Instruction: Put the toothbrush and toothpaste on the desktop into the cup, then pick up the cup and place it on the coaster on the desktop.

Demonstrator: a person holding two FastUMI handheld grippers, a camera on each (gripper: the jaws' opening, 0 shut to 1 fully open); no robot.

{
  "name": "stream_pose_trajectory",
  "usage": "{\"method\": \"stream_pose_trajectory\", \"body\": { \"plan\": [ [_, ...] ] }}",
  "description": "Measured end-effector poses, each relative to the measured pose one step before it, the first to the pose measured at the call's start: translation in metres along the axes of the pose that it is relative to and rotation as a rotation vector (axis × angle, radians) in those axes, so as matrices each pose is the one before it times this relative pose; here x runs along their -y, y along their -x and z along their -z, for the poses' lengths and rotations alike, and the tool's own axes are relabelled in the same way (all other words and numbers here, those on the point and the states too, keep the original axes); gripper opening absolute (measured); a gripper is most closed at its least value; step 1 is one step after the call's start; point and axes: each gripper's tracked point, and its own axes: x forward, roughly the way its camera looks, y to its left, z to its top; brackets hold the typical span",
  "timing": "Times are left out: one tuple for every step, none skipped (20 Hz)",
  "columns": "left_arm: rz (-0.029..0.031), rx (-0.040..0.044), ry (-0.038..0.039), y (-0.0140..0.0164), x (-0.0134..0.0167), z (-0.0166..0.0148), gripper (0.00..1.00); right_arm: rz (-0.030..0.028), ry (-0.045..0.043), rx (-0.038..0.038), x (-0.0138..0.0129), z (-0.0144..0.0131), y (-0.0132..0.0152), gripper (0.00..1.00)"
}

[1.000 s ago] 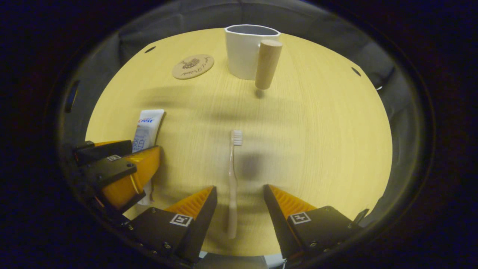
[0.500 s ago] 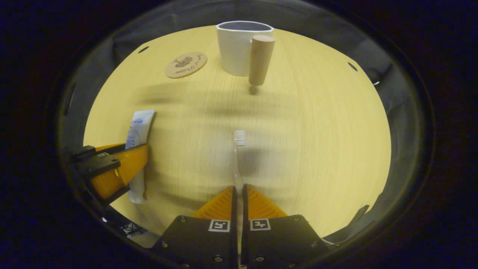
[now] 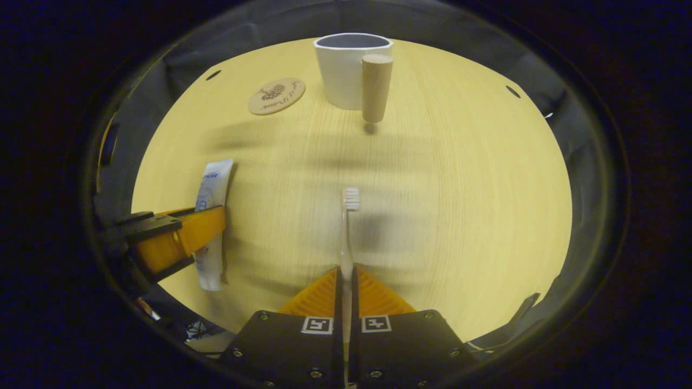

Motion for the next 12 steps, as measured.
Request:
{"method": "stream_pose_trajectory", "body": {
  "plan": [
    [0.00102, 0.00476, 0.00085, 0.00314, -0.00045, -0.00213, 0.27, -0.00340, -0.00930, 0.01210, 0.00067, -0.00293, 0.00402, 0.05],
    [0.00178, 0.00623, 0.00085, 0.00206, -0.00018, -0.00244, 0.27, -0.00677, -0.00846, 0.00909, -0.00026, -0.00304, 0.00545, 0.05],
    [0.00131, 0.00697, 0.00217, 0.00322, 0.00019, -0.00266, 0.27, -0.00888, -0.00944, 0.01377, -0.00091, -0.00308, 0.00616, 0.05],
    [0.00323, 0.00728, 0.00317, 0.00237, 0.00105, -0.00274, 0.27, -0.00785, -0.00759, 0.01646, -0.00065, -0.00464, 0.00737, 0.05],
    [0.00426, 0.00534, 0.00372, 0.00273, 0.00012, -0.00220, 0.27, -0.00614, -0.00476, 0.01753, -0.00074, -0.00510, 0.00706, 0.05],
    [0.00475, 0.00427, 0.00272, 0.00121, 0.00099, -0.00190, 0.27, -0.00434, -0.00261, 0.01985, 0.00018, -0.00639, 0.00671, 0.05],
    [0.00272, 0.00379, 0.00219, 0.00263, 0.00164, -0.00183, 0.27, -0.00764, -0.00397, 0.01579, -0.00084, -0.00611, 0.00720, 0.05],
    [0.00475, 0.00430, 0.00077, 0.00229, 0.00173, -0.00203, 0.27, -0.00922, -0.00665, 0.01788, -0.00087, -0.00804, 0.00785, 0.04],
    [0.00283, 0.00339, -0.00069, 0.00231, 0.00081, -0.00137, 0.27, -0.00850, -0.00750, 0.02109, -0.00100, -0.00897, 0.00623, 0.05],
    [0.00143, 0.00366, -0.00052, 0.00247, 0.00049, -0.00189, 0.32, -0.00560, -0.00516, 0.02117, -0.00034, -0.01002, 0.00611, 0.05],
    [0.00299, 0.00583, 0.00100, 0.00133, 0.00085, -0.00237, 0.27, -0.00472, -0.00366, 0.02225, 0.00007, -0.01092, 0.00632, 0.05],
    [0.00241, 0.00420, 0.00098, 0.00120, -0.00023, -0.00152, 0.27, -0.00433, -0.00576, 0.02377, -0.00005, -0.01209, 0.00567, 0.05]
  ]
}}
